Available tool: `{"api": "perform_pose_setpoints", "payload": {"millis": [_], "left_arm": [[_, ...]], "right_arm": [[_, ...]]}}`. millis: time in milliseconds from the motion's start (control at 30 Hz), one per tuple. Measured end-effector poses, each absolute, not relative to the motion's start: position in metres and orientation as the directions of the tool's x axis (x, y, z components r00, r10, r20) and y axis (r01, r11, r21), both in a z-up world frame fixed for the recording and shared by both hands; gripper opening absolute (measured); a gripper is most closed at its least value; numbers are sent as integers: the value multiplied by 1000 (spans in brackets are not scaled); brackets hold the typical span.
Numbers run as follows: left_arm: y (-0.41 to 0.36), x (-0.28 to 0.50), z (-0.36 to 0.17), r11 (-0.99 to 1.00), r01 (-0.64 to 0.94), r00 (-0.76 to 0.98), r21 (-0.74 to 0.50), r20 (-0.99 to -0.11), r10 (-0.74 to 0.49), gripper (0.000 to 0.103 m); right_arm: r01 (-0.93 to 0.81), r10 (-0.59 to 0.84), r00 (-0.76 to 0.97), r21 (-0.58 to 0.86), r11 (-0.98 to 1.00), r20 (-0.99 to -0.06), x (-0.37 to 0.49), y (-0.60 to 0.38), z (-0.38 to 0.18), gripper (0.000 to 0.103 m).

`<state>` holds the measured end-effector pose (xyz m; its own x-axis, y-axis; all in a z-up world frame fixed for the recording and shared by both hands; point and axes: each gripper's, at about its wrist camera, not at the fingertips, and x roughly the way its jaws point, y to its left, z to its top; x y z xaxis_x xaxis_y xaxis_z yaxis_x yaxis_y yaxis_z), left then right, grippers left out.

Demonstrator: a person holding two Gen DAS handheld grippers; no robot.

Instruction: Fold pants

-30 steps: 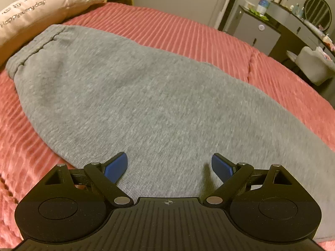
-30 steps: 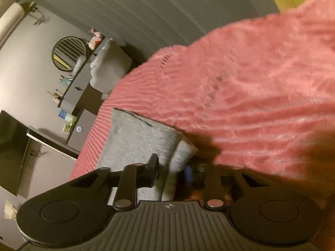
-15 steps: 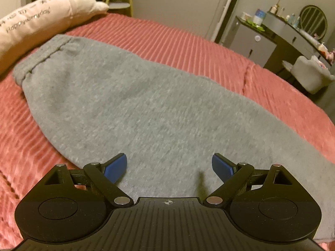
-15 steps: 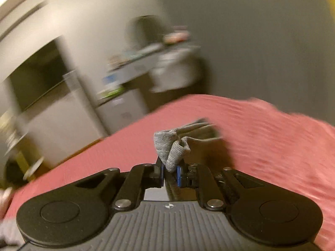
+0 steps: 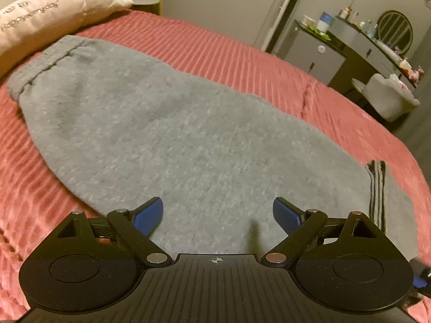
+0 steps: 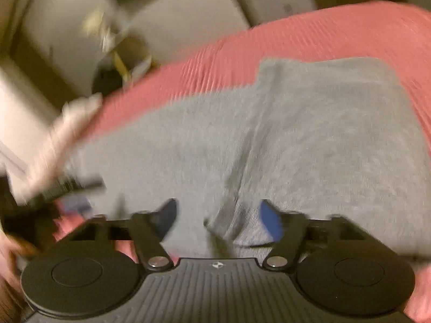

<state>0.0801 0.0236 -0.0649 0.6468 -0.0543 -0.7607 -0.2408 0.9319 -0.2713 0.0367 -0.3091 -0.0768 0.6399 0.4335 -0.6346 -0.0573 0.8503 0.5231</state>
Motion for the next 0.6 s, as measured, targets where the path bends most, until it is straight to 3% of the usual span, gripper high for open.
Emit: {"api": "perform_pose_setpoints", "payload": {"millis": [67,133,200,267,600], "left_arm": [[20,82,-67,936,-223,641,-273,-765,-70,94],[15,83,-68,942,-198,634,-272,-768,-88,94],[10,82,-66,949,-166,629,-269,-770,-109,94],[3,80,-61,956,-115,626,-271,-767,-142,94],[-104,120,-47,877,198,475,-437,-740,-476,93]], "right_arm": [[40,397,689,579,814,-606,26,-335,-78,74],[176,319,679,568,804,-661,20,-355,-88,67],[274,297,661,591,759,-689,18,-370,-97,27],[337,206,671,542,770,-712,10,-381,-95,17],[462,66,739,576,674,-670,-36,-414,-95,19]]}}
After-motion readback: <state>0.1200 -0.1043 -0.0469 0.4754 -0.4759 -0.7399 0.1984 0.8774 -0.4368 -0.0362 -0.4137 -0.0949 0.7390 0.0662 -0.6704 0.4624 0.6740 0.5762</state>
